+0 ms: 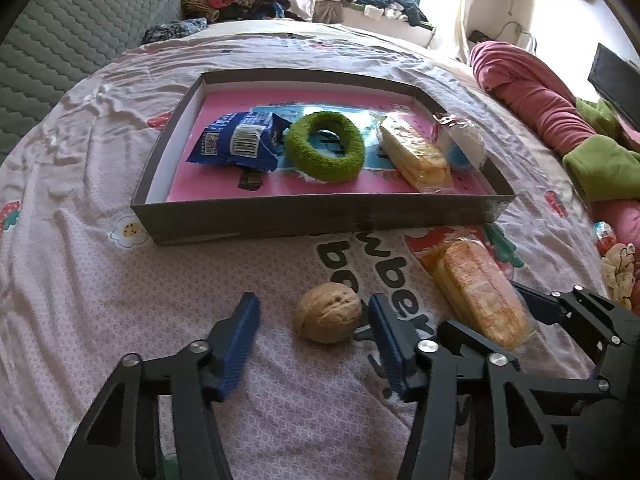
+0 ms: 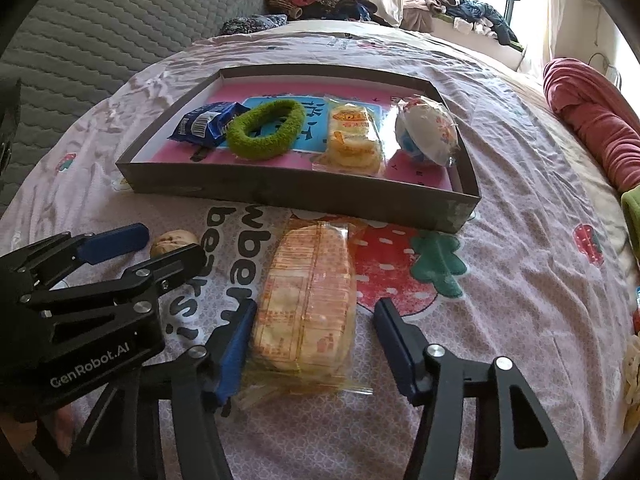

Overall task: Organize objects
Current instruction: 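Grasp the walnut with the left gripper while the right gripper grasps the bread loaf, then lift the walnut and bread loaf and carry them over the tray with both grippers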

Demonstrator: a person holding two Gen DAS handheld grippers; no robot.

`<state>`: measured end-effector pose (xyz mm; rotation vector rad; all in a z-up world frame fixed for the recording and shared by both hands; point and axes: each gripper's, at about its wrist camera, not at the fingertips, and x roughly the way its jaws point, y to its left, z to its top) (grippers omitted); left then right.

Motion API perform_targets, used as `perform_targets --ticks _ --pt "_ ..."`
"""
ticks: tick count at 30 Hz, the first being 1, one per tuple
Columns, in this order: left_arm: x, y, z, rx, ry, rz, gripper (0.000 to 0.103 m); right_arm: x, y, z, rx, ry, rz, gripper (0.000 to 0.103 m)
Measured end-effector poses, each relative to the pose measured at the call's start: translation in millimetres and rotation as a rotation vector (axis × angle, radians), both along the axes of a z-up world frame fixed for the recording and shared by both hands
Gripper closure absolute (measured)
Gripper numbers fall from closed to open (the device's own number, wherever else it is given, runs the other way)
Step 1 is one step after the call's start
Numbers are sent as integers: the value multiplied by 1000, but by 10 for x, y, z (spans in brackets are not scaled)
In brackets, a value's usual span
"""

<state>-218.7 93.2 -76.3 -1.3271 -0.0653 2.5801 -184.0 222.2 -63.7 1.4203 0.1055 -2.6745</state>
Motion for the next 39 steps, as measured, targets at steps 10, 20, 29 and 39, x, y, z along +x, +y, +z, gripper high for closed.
perform_targets --ticks 10,20,29,39 --pt "15 41 1 9 -13 -19 67 7 18 -1 -10 6 6 50" --pt "38 38 5 -3 -8 -15 67 23 51 14 -27 17 5 58" --pt "57 29 22 -4 -5 -9 67 51 49 52 -33 28 9 60" --pt "90 -26 58 3 -2 2 67 105 65 104 -49 39 11 63"
